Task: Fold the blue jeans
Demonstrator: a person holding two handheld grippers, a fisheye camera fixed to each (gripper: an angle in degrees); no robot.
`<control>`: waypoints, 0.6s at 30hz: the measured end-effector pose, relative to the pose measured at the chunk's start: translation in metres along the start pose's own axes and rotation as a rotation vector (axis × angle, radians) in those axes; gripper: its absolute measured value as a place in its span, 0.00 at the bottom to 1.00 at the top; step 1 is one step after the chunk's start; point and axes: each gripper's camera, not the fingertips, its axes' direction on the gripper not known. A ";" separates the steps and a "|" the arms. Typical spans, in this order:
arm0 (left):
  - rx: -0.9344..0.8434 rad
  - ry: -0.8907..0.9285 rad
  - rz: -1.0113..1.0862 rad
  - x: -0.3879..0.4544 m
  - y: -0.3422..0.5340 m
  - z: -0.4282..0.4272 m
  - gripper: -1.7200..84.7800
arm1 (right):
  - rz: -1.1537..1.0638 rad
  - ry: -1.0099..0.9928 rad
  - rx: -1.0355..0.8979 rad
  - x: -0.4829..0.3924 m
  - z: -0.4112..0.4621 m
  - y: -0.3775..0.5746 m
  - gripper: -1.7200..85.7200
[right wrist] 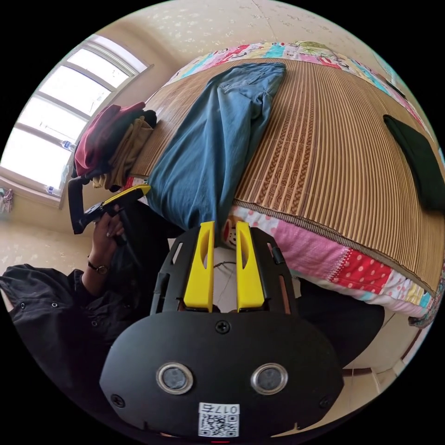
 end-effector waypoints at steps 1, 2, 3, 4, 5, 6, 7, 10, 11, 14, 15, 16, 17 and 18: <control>0.003 0.000 -0.001 -0.001 0.001 -0.001 0.09 | 0.010 -0.010 -0.003 0.004 0.001 0.003 0.10; 0.003 -0.001 -0.001 -0.002 0.001 -0.002 0.09 | 0.014 -0.013 -0.004 0.005 0.001 0.005 0.10; -0.001 -0.003 0.005 -0.002 0.002 -0.002 0.09 | 0.017 -0.017 -0.009 0.008 0.002 0.009 0.10; -0.009 -0.004 0.010 -0.003 0.004 0.000 0.09 | 0.016 -0.010 -0.019 0.010 0.004 0.011 0.10; -0.015 -0.003 0.011 -0.004 0.005 0.001 0.09 | 0.015 -0.003 -0.026 0.011 0.005 0.013 0.10; -0.022 0.005 0.009 -0.006 0.007 0.002 0.09 | 0.008 0.011 -0.035 0.011 0.007 0.015 0.10; -0.022 0.018 0.003 -0.010 0.009 0.002 0.08 | 0.000 0.014 -0.031 0.012 0.007 0.018 0.10; -0.008 0.073 -0.019 -0.021 0.014 -0.001 0.06 | -0.007 -0.021 0.006 0.016 0.004 0.022 0.10; -0.005 0.084 -0.021 -0.024 0.015 -0.002 0.05 | -0.007 -0.028 0.013 0.017 0.003 0.023 0.10; 0.006 0.116 -0.019 -0.032 0.018 -0.007 0.02 | -0.012 -0.041 0.037 0.022 0.004 0.023 0.10; 0.005 0.125 -0.012 -0.033 0.017 -0.011 0.02 | -0.020 -0.049 0.047 0.024 0.005 0.023 0.10; 0.003 0.136 -0.002 -0.035 0.017 -0.015 0.01 | -0.022 -0.057 0.050 0.025 0.006 0.023 0.10; 0.001 0.143 0.003 -0.036 0.017 -0.017 0.01 | -0.022 -0.060 0.049 0.025 0.007 0.022 0.09; -0.006 0.161 0.006 -0.040 0.017 -0.022 0.01 | -0.023 -0.063 0.045 0.025 0.009 0.022 0.09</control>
